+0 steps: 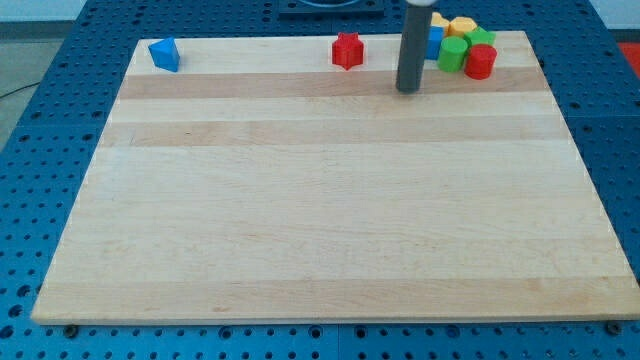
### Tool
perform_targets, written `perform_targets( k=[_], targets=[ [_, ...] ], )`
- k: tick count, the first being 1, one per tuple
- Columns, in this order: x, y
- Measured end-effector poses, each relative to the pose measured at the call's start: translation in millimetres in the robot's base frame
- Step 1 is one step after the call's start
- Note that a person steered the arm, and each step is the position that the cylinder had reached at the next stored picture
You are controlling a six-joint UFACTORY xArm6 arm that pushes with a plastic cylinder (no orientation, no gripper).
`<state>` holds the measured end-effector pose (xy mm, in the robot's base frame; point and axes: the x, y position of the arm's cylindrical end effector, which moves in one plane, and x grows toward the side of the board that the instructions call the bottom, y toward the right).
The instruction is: Move your arm to the top right corner of the board
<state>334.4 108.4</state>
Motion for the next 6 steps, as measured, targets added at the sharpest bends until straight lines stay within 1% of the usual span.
perform_targets(
  k=[1,2,3,4,5,6],
  targets=[
    [33.6,85.1],
    [10.8,184.0],
    [-25.0,236.7],
    [-88.0,222.1],
    [-142.2,203.0],
    [-142.9,201.3]
  ],
)
